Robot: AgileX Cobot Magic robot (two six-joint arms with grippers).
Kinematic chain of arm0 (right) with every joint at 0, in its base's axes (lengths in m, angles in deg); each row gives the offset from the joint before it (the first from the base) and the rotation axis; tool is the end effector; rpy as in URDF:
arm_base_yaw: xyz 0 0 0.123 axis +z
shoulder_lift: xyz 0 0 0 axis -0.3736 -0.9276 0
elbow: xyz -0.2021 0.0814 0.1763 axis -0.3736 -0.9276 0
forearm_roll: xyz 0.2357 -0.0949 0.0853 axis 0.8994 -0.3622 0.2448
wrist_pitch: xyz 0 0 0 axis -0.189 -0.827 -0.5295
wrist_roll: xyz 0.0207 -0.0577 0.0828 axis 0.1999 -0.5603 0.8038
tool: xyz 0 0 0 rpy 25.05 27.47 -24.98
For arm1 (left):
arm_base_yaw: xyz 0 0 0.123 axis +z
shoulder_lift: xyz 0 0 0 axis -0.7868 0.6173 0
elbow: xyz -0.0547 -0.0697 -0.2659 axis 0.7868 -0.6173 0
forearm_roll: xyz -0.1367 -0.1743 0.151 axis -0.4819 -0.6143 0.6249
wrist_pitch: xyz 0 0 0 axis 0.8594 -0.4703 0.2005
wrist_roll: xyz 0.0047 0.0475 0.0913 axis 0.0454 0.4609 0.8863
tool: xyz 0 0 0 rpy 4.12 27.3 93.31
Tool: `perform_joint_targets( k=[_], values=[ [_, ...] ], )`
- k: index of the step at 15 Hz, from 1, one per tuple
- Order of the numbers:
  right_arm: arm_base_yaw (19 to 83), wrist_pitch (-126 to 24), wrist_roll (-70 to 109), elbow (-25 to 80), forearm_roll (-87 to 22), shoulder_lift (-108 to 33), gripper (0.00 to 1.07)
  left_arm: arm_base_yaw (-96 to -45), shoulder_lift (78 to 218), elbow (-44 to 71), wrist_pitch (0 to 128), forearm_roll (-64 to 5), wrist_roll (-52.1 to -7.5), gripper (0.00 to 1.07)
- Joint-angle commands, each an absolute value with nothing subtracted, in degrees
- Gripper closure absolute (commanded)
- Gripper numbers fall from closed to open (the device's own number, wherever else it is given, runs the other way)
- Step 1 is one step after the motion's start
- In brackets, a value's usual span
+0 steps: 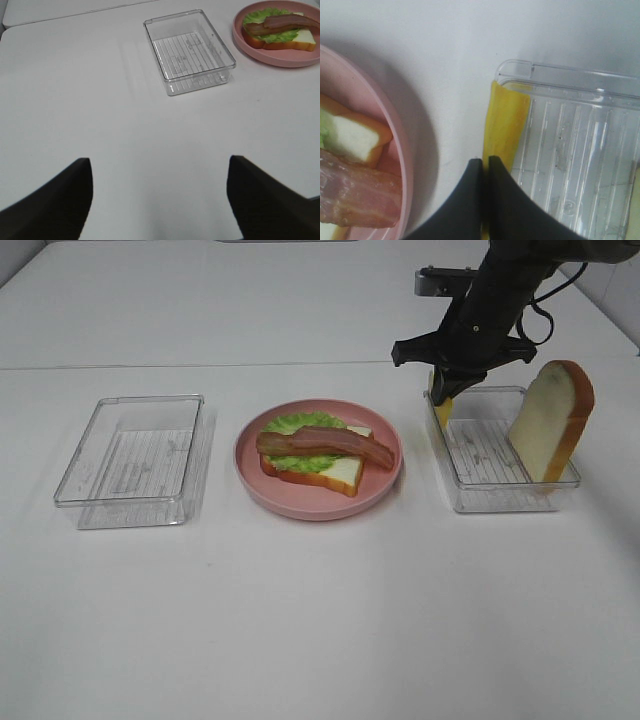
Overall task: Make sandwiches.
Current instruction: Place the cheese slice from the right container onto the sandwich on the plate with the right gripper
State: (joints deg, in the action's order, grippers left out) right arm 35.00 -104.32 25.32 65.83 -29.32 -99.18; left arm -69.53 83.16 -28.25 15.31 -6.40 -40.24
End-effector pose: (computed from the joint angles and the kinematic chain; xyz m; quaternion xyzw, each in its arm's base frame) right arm 0.4907 0.1192 0.1455 -0.0818 0.9793 0.0518 0.1777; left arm 0.0376 0.0019 0.2792 0.0828 0.8613 -0.0320 0.5004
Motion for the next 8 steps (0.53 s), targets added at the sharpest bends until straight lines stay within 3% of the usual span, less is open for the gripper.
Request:
perform_joint_targets(
  k=[1,4,8],
  values=[
    [34.71,-105.18,25.72,66.11,-29.49,-96.89,1.07,-69.65,82.7,-28.31,15.54,-6.75,-40.58,0.35],
    [34.83,-106.38,23.71,66.11,-24.33,-90.01,1.07,-69.65,82.7,-28.31,15.54,-6.75,-40.58,0.35],
    [35.75,-109.88,9.56,66.0,-2.51,-87.89,1.07,-69.65,82.7,-28.31,15.54,-6.75,-40.58,0.35]
  ],
)
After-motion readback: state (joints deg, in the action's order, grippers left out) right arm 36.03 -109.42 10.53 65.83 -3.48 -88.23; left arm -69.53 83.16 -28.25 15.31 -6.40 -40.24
